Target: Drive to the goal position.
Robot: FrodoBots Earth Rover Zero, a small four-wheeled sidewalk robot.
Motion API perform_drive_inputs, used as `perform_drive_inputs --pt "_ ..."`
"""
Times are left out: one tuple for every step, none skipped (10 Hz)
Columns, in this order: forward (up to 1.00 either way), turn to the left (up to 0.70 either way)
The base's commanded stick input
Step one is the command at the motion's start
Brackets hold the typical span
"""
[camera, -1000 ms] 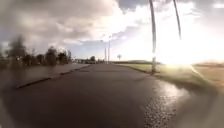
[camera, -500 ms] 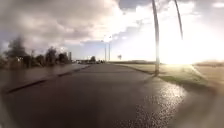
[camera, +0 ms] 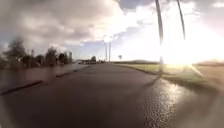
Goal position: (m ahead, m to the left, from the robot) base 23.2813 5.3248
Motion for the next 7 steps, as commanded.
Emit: perform_drive_inputs --pt "0.7 0.0" --pt "0.7 0.0" --pt "0.7 0.0" --pt "0.7 0.0" --pt "0.7 0.0" --pt "0.7 0.0" --pt "0.7 0.0"
